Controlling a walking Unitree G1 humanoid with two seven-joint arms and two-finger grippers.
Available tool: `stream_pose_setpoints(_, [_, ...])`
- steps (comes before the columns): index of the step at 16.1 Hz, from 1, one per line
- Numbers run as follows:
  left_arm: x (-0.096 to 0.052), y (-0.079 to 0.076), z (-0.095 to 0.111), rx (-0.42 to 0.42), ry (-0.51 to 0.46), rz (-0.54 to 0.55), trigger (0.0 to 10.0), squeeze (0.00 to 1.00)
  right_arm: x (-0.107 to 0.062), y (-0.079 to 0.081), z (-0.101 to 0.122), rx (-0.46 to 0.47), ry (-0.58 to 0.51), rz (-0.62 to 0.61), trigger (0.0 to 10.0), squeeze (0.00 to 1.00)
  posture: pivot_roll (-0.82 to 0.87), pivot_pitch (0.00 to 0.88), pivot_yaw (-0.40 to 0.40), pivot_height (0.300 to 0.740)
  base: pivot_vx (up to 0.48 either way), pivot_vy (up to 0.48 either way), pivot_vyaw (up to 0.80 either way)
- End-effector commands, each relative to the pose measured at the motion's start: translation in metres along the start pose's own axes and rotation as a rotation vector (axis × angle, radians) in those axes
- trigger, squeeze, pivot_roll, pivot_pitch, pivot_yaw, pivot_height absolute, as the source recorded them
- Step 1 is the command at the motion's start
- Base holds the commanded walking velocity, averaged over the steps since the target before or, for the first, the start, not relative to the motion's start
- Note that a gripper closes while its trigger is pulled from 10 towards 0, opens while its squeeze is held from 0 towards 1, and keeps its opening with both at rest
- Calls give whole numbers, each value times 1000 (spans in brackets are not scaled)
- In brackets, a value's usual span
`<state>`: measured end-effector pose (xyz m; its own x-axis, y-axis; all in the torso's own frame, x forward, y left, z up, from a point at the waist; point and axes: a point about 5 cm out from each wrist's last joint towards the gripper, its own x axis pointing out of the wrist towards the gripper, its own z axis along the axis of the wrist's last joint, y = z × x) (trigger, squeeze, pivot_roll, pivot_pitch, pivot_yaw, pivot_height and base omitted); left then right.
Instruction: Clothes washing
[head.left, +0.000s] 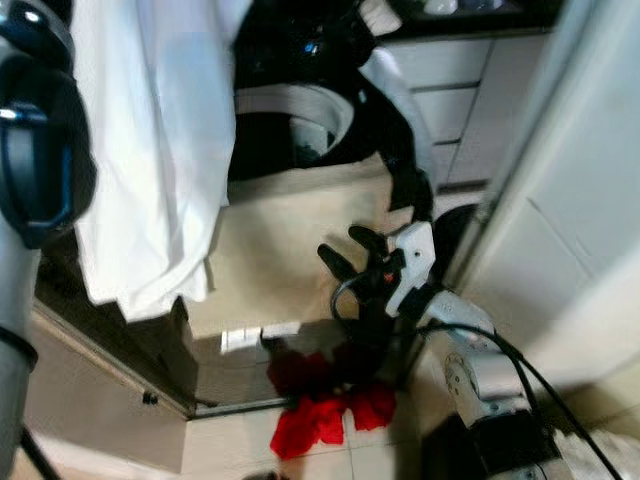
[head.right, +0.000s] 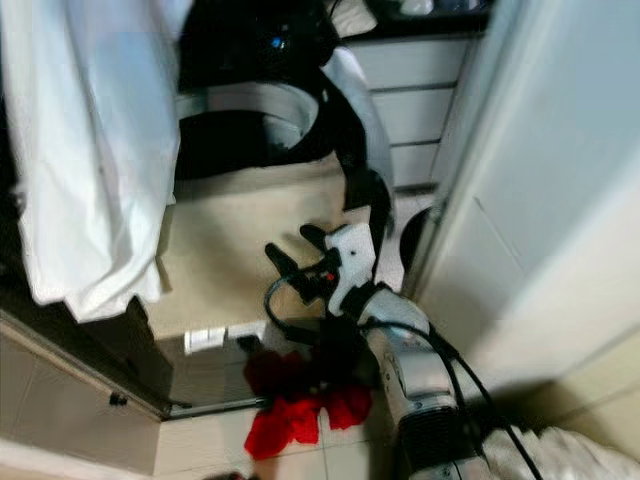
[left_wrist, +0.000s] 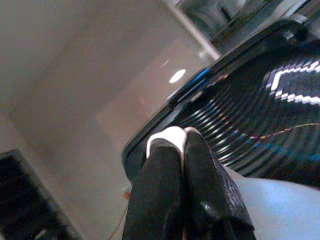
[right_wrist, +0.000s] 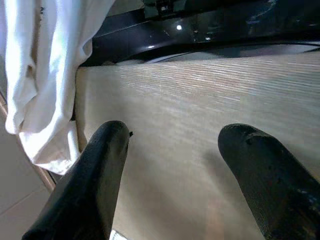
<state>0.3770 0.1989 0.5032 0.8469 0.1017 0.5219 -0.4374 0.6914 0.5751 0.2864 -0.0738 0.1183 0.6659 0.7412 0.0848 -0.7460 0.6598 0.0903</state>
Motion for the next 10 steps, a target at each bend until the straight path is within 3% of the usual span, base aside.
stream_pose_setpoints(1, [1,20,34,15,-92,69,0,0,-6,0,-2,11,9,7,10000,0,-77,0,90,736,472,0,0])
stream_pose_setpoints(5, [-1,41,50,49,-133,149,0,0,-11,8,-5,41,32,52,10000,0,-86,0,105,736,471,0,0])
stream_pose_setpoints(8, [0,33,45,132,-107,130,0,0,-28,21,4,57,44,162,10000,0,-103,0,120,736,477,0,0])
stream_pose_setpoints(10, [1,17,19,209,-41,79,0,0,-40,20,22,23,40,193,10000,0,-129,0,132,736,0,0,0])
